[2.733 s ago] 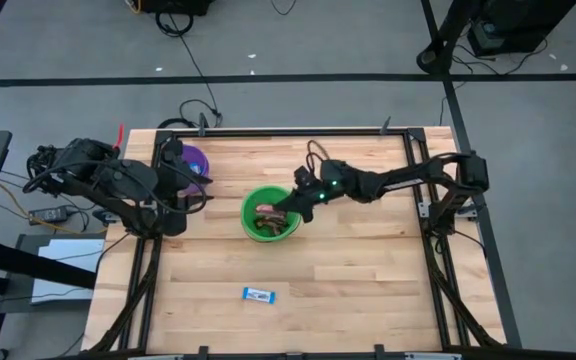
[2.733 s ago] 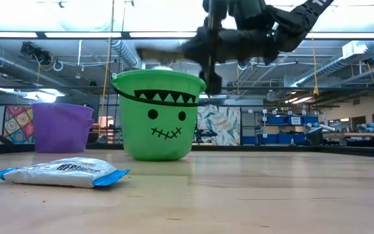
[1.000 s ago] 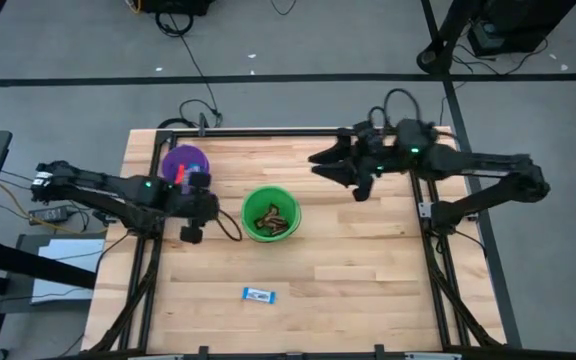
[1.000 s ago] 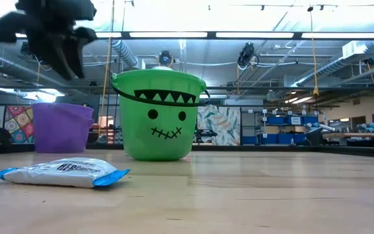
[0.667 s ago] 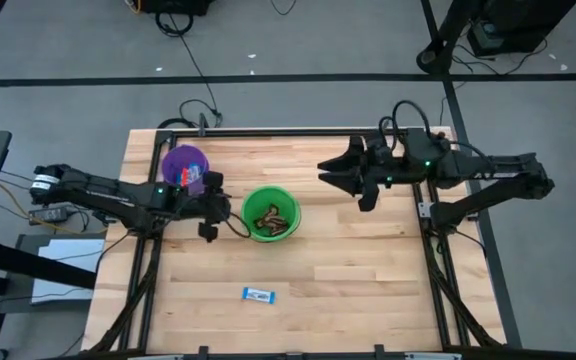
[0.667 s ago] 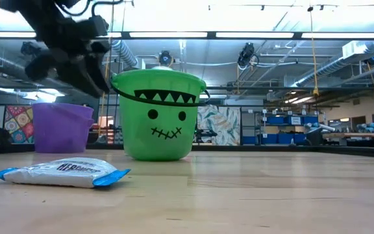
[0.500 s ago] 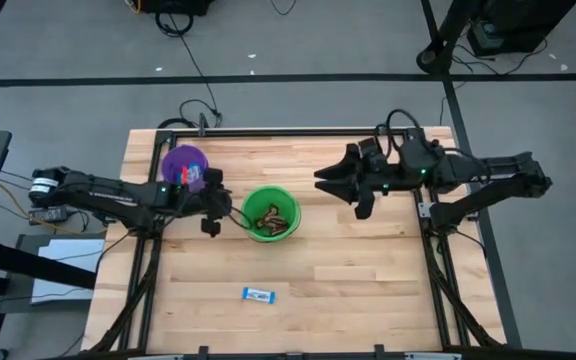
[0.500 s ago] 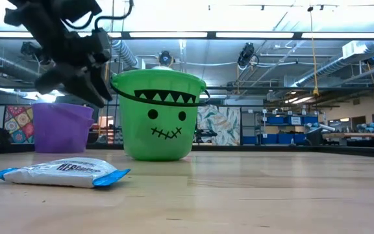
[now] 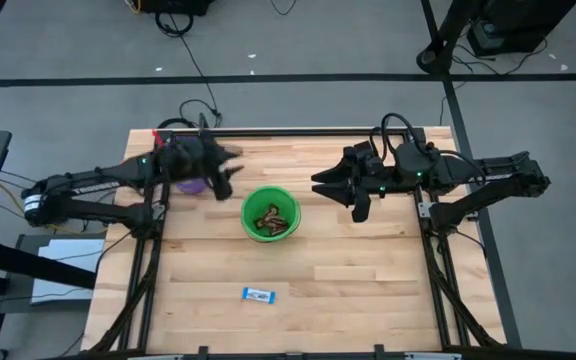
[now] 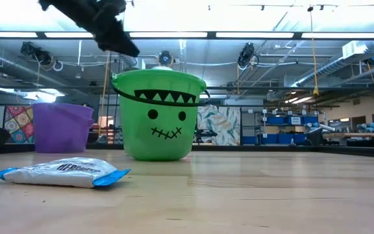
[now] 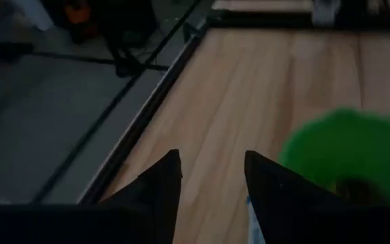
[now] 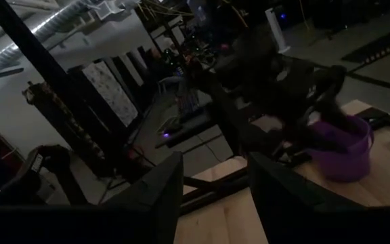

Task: Sort candy by brand, put in halloween buckets
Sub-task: Put the white chocolate bar into the violet bucket

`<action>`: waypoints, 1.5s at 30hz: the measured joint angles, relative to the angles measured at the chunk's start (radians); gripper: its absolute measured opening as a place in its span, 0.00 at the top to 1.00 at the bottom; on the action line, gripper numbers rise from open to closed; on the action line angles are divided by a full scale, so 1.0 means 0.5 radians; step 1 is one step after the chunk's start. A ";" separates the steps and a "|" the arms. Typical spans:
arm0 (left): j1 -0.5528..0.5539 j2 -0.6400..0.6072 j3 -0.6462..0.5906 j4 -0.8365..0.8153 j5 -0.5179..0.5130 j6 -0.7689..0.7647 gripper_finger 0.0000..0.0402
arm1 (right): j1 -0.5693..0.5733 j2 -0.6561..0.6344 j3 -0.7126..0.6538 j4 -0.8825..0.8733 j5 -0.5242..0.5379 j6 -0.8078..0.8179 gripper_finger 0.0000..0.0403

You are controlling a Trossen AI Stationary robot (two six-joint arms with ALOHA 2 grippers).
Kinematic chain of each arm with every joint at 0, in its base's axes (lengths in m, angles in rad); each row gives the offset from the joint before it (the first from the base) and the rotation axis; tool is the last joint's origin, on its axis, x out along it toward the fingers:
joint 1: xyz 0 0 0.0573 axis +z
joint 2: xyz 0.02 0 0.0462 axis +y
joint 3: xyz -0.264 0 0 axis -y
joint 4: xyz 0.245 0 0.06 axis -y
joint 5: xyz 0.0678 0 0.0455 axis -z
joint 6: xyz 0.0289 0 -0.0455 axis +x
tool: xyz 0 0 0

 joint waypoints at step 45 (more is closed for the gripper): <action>0.865 1.246 0.245 -0.194 1.486 -0.863 0.98 | 0.027 0.001 -0.001 0.058 -0.018 -0.044 0.56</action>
